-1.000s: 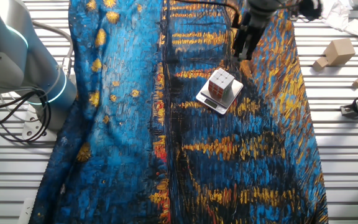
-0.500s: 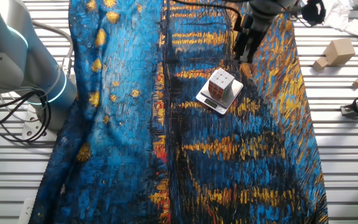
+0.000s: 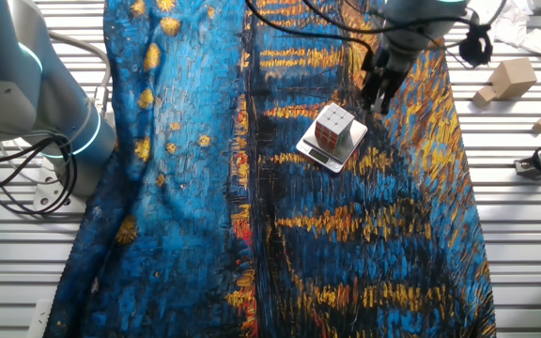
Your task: Remove the object from the scale
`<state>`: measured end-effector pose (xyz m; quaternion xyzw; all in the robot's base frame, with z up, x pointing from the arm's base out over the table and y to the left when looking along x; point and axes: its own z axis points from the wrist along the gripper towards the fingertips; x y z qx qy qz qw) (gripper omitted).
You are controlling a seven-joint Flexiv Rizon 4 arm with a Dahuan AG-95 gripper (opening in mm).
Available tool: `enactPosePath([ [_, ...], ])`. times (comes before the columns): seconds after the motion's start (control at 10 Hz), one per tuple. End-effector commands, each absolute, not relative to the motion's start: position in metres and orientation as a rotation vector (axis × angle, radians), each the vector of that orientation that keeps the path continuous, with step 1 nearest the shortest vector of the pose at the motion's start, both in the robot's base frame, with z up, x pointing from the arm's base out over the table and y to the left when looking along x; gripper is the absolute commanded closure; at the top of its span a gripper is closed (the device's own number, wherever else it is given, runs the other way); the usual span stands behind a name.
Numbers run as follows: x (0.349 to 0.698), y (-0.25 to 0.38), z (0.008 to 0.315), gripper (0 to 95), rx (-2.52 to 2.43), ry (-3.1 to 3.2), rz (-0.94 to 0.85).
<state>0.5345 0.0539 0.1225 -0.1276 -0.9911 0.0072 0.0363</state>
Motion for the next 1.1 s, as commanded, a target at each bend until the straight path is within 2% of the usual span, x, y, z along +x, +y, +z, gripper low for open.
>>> enactPosePath([
  [0.1,0.5331,0.0622,0.1209,95.0,-0.393,-3.045,0.026],
  [1.1,0.524,0.0641,0.1127,95.0,-0.384,-3.027,0.011],
])
